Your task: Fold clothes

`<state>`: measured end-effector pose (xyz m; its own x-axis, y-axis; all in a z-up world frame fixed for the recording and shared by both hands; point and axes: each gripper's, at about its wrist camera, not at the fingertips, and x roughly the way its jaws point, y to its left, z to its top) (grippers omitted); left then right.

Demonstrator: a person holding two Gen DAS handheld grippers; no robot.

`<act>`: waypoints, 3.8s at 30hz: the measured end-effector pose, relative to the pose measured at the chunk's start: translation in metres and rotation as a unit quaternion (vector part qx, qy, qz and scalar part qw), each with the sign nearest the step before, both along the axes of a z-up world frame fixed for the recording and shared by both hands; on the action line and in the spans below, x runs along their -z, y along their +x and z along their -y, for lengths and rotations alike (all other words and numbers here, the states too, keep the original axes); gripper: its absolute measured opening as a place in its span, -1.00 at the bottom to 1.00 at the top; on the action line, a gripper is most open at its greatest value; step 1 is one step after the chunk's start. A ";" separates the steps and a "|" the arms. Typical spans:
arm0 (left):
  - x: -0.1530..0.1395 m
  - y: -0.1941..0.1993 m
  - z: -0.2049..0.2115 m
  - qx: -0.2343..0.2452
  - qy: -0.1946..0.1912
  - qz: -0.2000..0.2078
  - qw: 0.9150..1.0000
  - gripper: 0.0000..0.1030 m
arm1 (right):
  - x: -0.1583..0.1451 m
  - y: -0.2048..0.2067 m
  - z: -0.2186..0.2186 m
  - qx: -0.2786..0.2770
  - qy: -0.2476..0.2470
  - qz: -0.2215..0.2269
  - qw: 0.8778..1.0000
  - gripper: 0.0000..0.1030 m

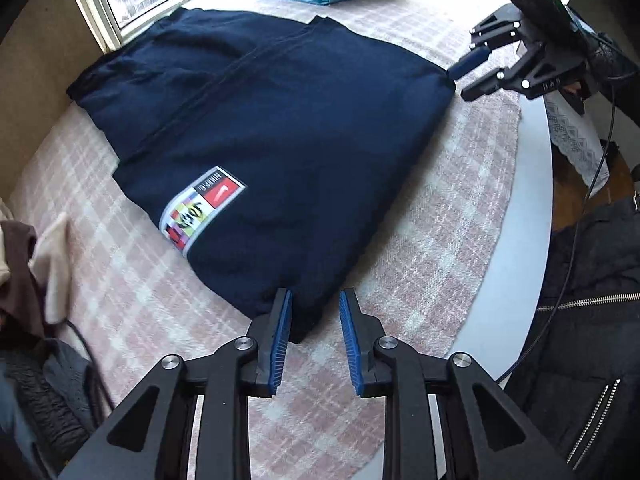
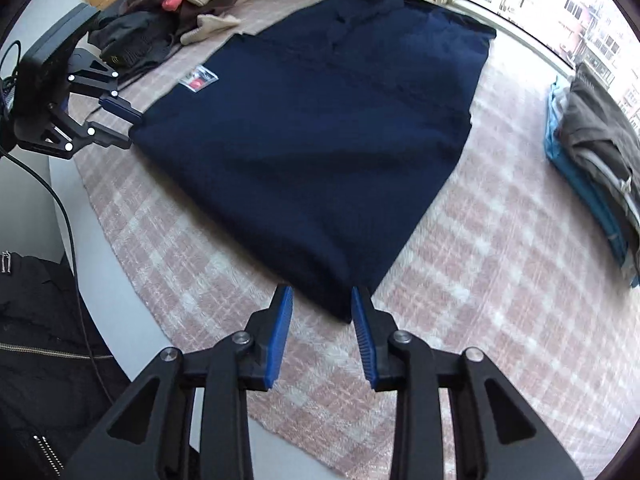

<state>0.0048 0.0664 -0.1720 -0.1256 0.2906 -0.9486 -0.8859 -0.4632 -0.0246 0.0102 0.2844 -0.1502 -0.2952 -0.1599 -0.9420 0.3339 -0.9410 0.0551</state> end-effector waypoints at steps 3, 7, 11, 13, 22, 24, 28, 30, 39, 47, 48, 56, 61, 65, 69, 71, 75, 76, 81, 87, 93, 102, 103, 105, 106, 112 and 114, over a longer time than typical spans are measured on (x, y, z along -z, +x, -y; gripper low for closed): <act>0.000 -0.005 -0.004 0.005 0.007 0.001 1.000 -0.48 | 0.004 -0.007 0.010 -0.019 0.014 -0.006 1.000 -0.29; 0.013 -0.011 -0.011 0.016 -0.005 0.012 1.000 -0.47 | 0.014 -0.014 0.014 -0.037 0.018 0.000 0.999 -0.20; 0.021 -0.008 -0.015 0.037 -0.010 0.005 0.999 -0.36 | 0.017 -0.012 0.020 -0.051 0.030 -0.006 0.998 -0.05; 0.024 -0.005 -0.018 0.048 -0.010 -0.001 0.999 -0.29 | 0.017 -0.011 0.024 -0.058 0.045 -0.014 0.997 -0.04; 0.029 -0.013 -0.031 0.032 -0.008 -0.014 0.999 -0.69 | 0.011 -0.021 0.016 -0.017 0.040 -0.008 0.999 -0.32; 0.029 -0.021 -0.031 0.015 0.007 0.004 1.000 -0.83 | 0.008 -0.023 0.013 -0.013 0.041 -0.007 0.999 -0.61; 0.022 -0.019 -0.039 0.013 0.013 -0.012 1.000 -0.87 | -0.003 -0.026 0.020 -0.020 0.049 -0.009 0.999 -0.83; 0.014 -0.022 -0.040 0.001 0.023 -0.014 1.000 -0.87 | -0.011 -0.028 0.020 -0.019 0.046 -0.007 0.999 -0.84; -0.061 -0.083 -0.014 -0.084 0.110 -0.068 0.988 -0.87 | -0.095 -0.067 0.001 -0.003 0.050 -0.082 0.995 -0.86; -0.097 -0.117 0.000 -0.088 0.136 -0.078 0.984 -0.88 | -0.115 -0.101 -0.018 -0.007 0.045 -0.083 0.995 -0.86; -0.094 -0.117 0.001 -0.084 0.138 -0.066 0.985 -0.88 | -0.111 -0.096 -0.018 -0.008 0.040 -0.075 0.996 -0.86; -0.032 -0.081 0.006 -0.080 0.100 0.026 0.992 -0.88 | -0.042 -0.062 -0.005 0.003 -0.017 0.020 1.000 -0.86; 0.000 -0.073 0.000 -0.068 0.067 0.073 0.993 -0.78 | -0.005 -0.051 0.000 0.007 -0.038 0.073 0.997 -0.72; -0.005 -0.077 0.012 -0.076 0.059 0.116 0.989 -0.65 | -0.012 -0.041 -0.006 -0.003 -0.073 0.112 0.991 -0.48; -0.040 -0.095 0.018 -0.083 0.095 0.100 0.987 -0.64 | -0.049 -0.051 -0.016 -0.002 -0.115 0.062 0.991 -0.40; -0.048 -0.105 0.005 -0.077 0.118 0.083 0.987 -0.64 | -0.051 -0.067 -0.014 0.016 -0.139 0.039 0.989 -0.40; -0.016 -0.110 -0.027 -0.049 0.124 0.106 0.985 -0.65 | -0.026 -0.084 0.004 0.019 -0.140 0.033 0.989 -0.40; -0.006 -0.108 -0.029 -0.044 0.113 0.115 0.986 -0.65 | -0.016 -0.084 0.006 0.013 -0.118 0.044 0.992 -0.40; 0.020 -0.103 -0.005 -0.060 0.080 0.142 0.985 -0.68 | -0.005 -0.065 -0.016 0.019 -0.103 0.055 0.993 -0.43; -0.022 -0.113 0.037 -0.111 0.108 0.118 0.981 -0.70 | -0.026 -0.059 -0.034 0.065 -0.131 0.031 0.989 -0.42; -0.004 -0.105 0.020 -0.080 0.088 0.138 0.983 -0.65 | -0.005 -0.059 -0.021 0.052 -0.107 0.053 0.991 -0.42; -0.078 -0.245 0.014 -0.179 0.123 0.077 0.973 -0.54 | -0.093 -0.161 -0.087 0.124 -0.159 -0.045 0.978 -0.23; -0.084 -0.271 0.010 -0.195 0.134 0.072 0.969 -0.51 | -0.100 -0.182 -0.096 0.128 -0.156 -0.062 0.978 -0.19; -0.088 -0.322 0.001 -0.229 0.146 0.062 0.960 -0.48 | -0.106 -0.227 -0.110 0.154 -0.149 -0.085 0.973 -0.15; -0.087 -0.346 -0.005 -0.242 0.149 0.059 0.957 -0.48 | -0.106 -0.247 -0.119 0.164 -0.156 -0.089 0.970 -0.14; -0.058 -0.463 -0.018 -0.298 0.144 0.071 0.941 -0.48 | -0.077 -0.352 -0.155 0.195 -0.144 -0.068 0.968 -0.14; -0.045 -0.479 -0.022 -0.303 0.130 0.061 0.942 -0.48 | -0.064 -0.378 -0.160 0.198 -0.132 -0.058 0.970 -0.14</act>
<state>-0.4746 0.0881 -0.1268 -0.2383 0.4251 -0.8732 -0.4432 -0.8476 -0.2917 -0.3676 0.4444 -0.0864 -0.4834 -0.2442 -0.8406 -0.0320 -0.9547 0.2958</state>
